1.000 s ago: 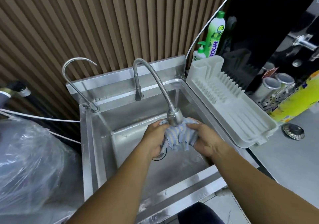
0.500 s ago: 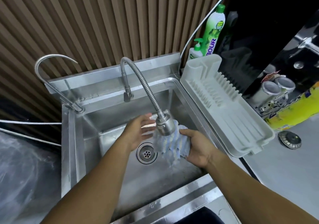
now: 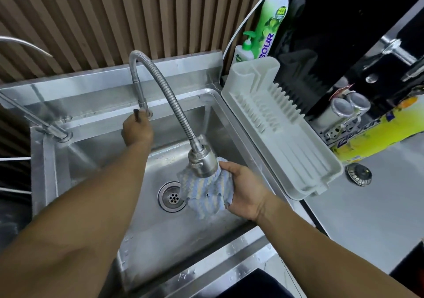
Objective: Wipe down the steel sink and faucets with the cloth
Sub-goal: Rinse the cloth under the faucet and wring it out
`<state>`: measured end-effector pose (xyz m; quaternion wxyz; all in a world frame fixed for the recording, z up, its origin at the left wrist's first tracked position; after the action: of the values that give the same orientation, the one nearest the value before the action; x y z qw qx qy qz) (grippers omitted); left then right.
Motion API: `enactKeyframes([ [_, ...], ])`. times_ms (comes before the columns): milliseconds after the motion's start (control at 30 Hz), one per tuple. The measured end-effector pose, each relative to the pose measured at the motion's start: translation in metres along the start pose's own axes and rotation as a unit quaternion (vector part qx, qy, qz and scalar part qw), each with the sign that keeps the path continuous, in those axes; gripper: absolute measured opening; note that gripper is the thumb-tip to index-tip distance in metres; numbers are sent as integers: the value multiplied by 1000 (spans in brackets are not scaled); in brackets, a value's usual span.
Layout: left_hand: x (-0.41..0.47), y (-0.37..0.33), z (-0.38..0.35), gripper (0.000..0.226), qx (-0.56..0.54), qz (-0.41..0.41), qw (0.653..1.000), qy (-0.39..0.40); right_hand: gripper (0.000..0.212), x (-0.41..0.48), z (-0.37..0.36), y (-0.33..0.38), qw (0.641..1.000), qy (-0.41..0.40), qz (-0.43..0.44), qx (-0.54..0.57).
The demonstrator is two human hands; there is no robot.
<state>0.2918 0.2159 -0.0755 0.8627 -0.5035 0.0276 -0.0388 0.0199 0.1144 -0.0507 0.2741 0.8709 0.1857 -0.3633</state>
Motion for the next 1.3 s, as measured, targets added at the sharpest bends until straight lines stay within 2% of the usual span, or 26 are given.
enactKeyframes([
  [67,5,12,2,49,-75,96,992,-37,41,3,0,1,1000,-1,2,-1],
  [133,11,26,-3,44,-235,240,942,-15,43,6,-1,-1,1000,-7,1,3],
  [200,14,37,-7,45,-319,302,898,16,43,6,-2,-4,1000,-12,4,-4],
  [300,-2,33,-8,62,-359,296,881,87,47,9,-5,-4,999,-22,7,-26],
  [400,-55,28,-10,82,-257,236,910,226,39,11,-11,-2,998,-40,17,-42],
  [433,-85,23,-12,87,-234,232,896,298,34,13,-11,-2,998,-42,22,-46],
  [500,-145,10,-15,84,-251,245,831,432,31,14,-11,-1,995,-60,44,-59],
  [533,-167,2,-13,77,-268,239,806,471,31,14,-11,0,993,-77,56,-73],
  [567,-182,-3,-7,68,-265,220,806,481,30,15,-9,2,987,-106,72,-99],
  [700,-186,-7,7,9,-287,96,878,371,22,5,-9,6,946,-207,143,-205],
  [800,-180,-8,16,21,-239,5,922,305,14,-7,-13,7,923,-252,187,-223],
  [867,-181,-11,21,25,-207,-4,939,275,16,-11,-13,4,919,-257,202,-221],
  [933,-185,-17,22,26,-193,8,942,273,24,-16,-17,0,922,-251,202,-213],
  [1000,-193,-17,20,22,-205,83,942,253,29,-16,-16,-7,933,-246,183,-191],
  [1067,-208,-21,13,18,-244,170,920,255,27,-17,-18,-14,939,-243,175,-169],
  [1100,-213,-23,6,17,-261,186,911,262,26,-15,-17,-16,940,-246,179,-156],
  [1200,-222,-27,-6,32,-254,171,912,272,28,-13,-15,-19,940,-276,168,-113],
  [1300,-221,-25,-12,28,-270,177,911,259,36,-10,-14,-16,945,-268,145,-116],
])
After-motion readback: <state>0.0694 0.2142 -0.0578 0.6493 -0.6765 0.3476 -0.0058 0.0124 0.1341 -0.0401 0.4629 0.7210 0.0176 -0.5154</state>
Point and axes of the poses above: each hand's wrist, its own x-axis towards the middle knuckle, its own z-axis out of the back of the hand, y = z × x, the point moved 6 cm from there along x, towards the middle knuckle, and after that the axes turned 14 degrees about -z, right-handed, at the moved point
